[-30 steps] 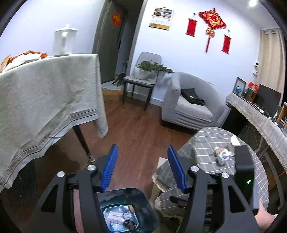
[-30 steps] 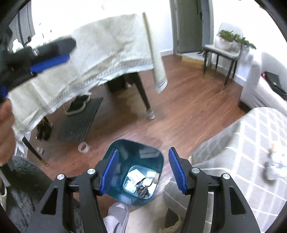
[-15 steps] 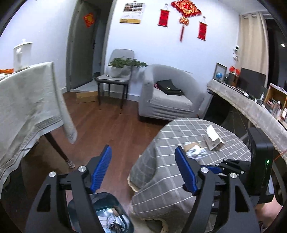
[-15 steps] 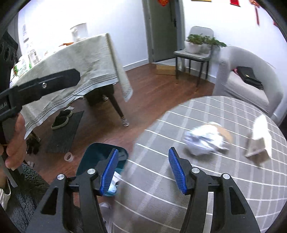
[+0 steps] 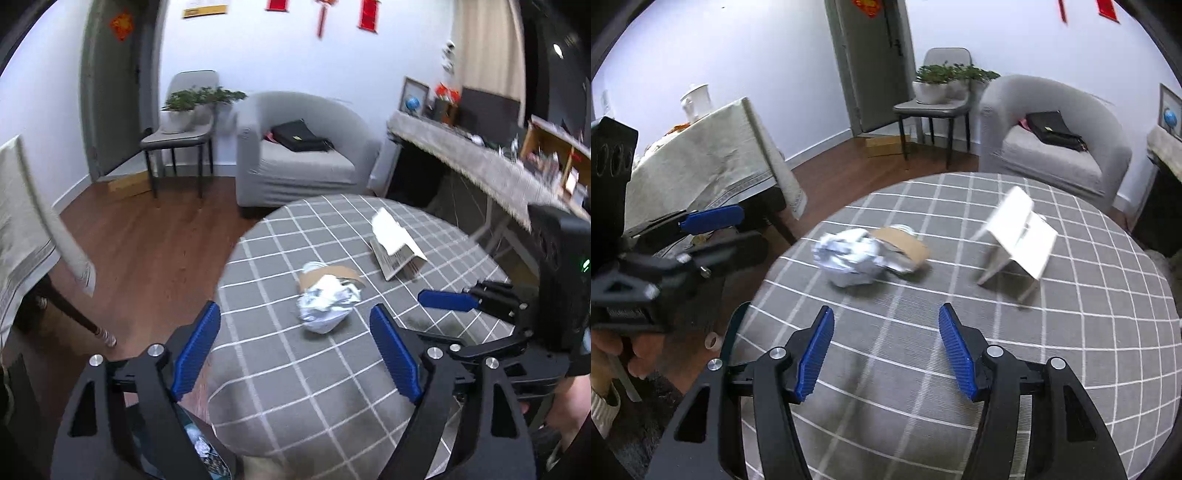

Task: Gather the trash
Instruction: 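Grasp the crumpled paper ball with the left tool while the right tool grasps the cardboard tape ring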

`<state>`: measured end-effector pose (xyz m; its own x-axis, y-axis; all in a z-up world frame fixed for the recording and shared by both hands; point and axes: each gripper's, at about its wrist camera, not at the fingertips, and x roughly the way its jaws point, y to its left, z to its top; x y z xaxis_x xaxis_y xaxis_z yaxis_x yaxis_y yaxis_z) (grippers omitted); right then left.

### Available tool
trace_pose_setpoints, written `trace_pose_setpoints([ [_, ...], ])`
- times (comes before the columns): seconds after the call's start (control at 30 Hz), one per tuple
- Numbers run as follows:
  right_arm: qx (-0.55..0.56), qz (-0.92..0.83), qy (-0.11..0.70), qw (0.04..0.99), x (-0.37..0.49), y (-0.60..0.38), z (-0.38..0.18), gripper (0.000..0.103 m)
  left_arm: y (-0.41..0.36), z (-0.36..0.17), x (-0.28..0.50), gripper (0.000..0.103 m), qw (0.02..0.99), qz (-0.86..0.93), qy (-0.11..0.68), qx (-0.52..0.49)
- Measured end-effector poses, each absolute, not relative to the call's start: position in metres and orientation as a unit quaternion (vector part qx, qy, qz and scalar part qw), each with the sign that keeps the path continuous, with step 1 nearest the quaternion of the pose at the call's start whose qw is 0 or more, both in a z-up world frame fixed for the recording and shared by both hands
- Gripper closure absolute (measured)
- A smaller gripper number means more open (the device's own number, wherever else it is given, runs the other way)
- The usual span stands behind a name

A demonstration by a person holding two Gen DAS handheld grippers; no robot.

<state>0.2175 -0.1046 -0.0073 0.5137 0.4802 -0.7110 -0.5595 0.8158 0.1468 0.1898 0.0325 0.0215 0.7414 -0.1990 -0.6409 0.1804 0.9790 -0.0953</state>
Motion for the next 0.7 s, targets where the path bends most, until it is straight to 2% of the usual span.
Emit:
trace_pose_setpoints([
  [0.23,-0.039,0.315,0.400,0.860,0.224,-0.122,-0.016,0.037,0.011,-0.004,0.222,0.018,0.922,-0.105,0.373,-0.005],
  [0.53,-0.032,0.329,0.409,0.851,0.232,-0.122,-0.022,0.036,0.002,-0.016,0.243,0.029,0.913,-0.112,0.392,-0.014],
  [0.63,-0.029,0.329,0.409,0.851,0.235,-0.121,-0.021,0.036,0.000,-0.022,0.248,0.041,0.906,-0.112,0.407,-0.012],
  [0.7,-0.027,0.327,0.409,0.851,0.236,-0.121,-0.022,0.036,0.000,-0.027,0.250,0.053,0.901,-0.114,0.419,-0.010],
])
